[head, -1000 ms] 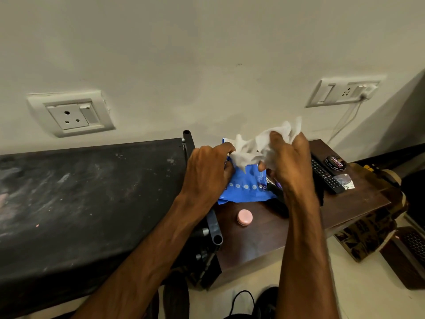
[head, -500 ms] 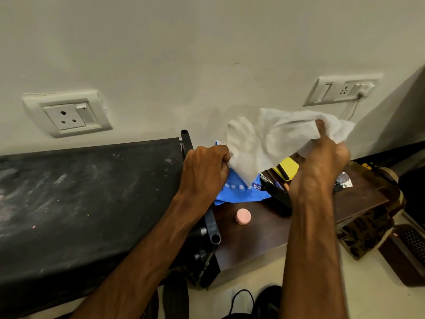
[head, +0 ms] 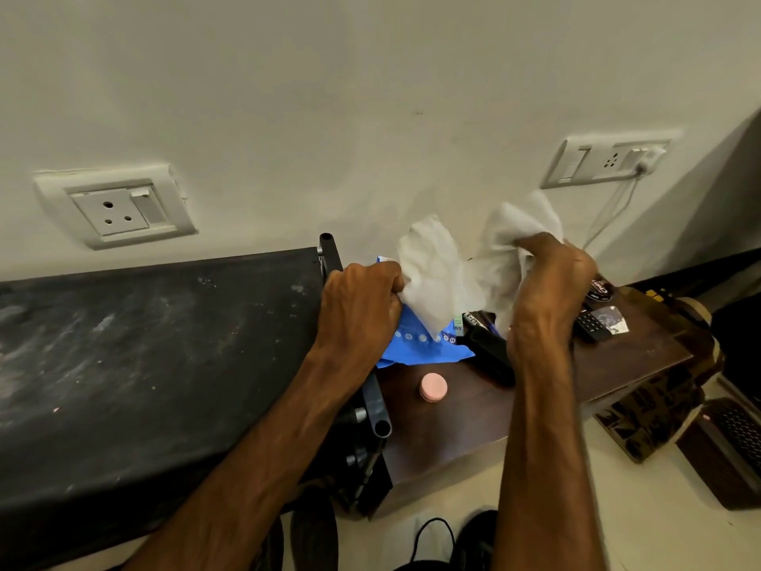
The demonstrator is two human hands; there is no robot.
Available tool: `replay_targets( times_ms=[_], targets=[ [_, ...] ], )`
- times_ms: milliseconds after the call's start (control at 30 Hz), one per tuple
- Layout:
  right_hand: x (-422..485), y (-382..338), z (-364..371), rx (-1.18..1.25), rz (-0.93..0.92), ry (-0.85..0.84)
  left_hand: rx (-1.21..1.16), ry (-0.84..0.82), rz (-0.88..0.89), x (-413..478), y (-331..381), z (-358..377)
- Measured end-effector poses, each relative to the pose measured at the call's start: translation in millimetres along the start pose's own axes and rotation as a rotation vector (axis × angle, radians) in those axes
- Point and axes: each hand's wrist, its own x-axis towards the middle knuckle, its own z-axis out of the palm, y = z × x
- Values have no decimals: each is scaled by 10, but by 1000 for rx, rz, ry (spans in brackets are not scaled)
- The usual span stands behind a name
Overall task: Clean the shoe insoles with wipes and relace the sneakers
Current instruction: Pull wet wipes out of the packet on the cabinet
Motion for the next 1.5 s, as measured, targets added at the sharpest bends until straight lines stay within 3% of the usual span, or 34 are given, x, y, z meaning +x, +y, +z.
replay_targets(
  times_ms=[167,267,400,533,667,800,1000,1067,1133,1233,1500],
  targets=[
    [-5,17,-21,-191,105,-271,26,25,-16,1,-16,18],
    [-67,22,-104,-478,-37,-478,37,59,-20,-8,-16,26],
    [-87,104,-68,-778,-205,-510,21,64,-27,-5,-8,24],
    [-113,171,-8,-1042,-169,-605,-11,62,-35,14,15,11],
    [-89,302,94,-1171,-156,-529,-42,117,3,16,67,-15],
    [-55,309,54,-1106,-146,-430,7,110,-7,26,66,-15],
    [-58,133,19,-329,-325,-67,69,83,-33,21,47,-2],
    [-65,150,67,-222,-381,-12,89,82,-32,14,50,-4],
    [-93,206,103,-274,-435,-34,102,87,-34,12,59,-14],
    [-127,313,114,-483,-478,-279,82,61,-63,22,51,-25],
    [-77,348,135,-1026,-249,-687,58,17,-168,38,33,-51]
  ],
)
